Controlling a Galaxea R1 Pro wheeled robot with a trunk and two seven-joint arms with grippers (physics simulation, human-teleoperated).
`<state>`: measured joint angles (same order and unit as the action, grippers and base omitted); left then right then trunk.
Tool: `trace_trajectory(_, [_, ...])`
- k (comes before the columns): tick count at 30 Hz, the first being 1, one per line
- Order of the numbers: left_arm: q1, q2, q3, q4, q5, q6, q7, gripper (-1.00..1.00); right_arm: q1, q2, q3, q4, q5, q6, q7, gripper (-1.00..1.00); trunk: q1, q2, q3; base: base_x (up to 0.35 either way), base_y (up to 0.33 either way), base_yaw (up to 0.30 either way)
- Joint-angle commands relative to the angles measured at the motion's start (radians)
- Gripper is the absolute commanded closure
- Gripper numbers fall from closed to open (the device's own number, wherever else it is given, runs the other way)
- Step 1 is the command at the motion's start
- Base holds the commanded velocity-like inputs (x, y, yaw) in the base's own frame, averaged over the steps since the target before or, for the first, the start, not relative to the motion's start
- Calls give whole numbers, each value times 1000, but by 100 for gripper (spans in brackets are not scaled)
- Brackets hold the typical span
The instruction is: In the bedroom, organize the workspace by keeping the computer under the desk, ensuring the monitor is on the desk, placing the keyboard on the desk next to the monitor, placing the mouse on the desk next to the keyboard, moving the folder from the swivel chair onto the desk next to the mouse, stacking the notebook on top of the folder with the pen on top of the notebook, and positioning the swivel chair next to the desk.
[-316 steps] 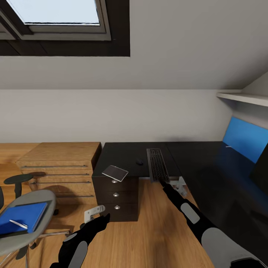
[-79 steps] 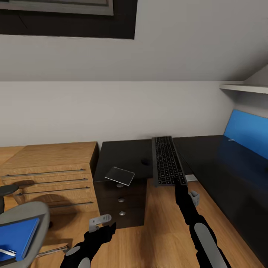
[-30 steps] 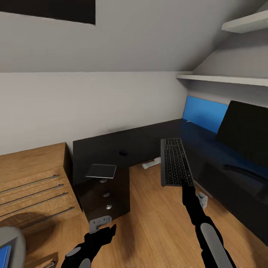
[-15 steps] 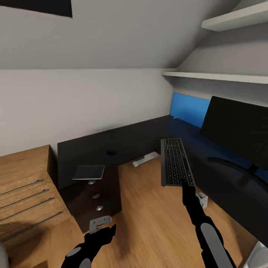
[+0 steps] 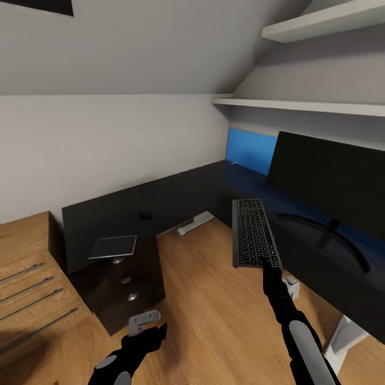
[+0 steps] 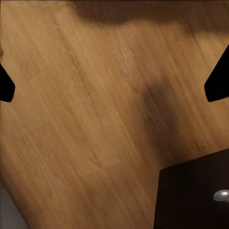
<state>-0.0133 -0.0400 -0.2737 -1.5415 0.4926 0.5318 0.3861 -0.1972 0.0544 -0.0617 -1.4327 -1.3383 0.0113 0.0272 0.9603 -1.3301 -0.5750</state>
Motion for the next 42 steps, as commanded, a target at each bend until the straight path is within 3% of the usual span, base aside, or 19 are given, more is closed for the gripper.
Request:
trace_trajectory(1, [0,0,-1,-2,11,2,10,-100,-1,1,-1,0,-12,1,5,100,-1,-1,-2,-196,0,-219])
trace_trajectory(29, [0,0,-1,-2,9,2,10,-100,-1,0,-2,6,-12,1,5,100,-1,-1,-32,-14,88,-235])
trace_trajectory(42, [0,0,-1,-2,9,2,10,-100,-1,0,-23,6,-12,2,5,100,-1,-1,-45,-102,61,-242])
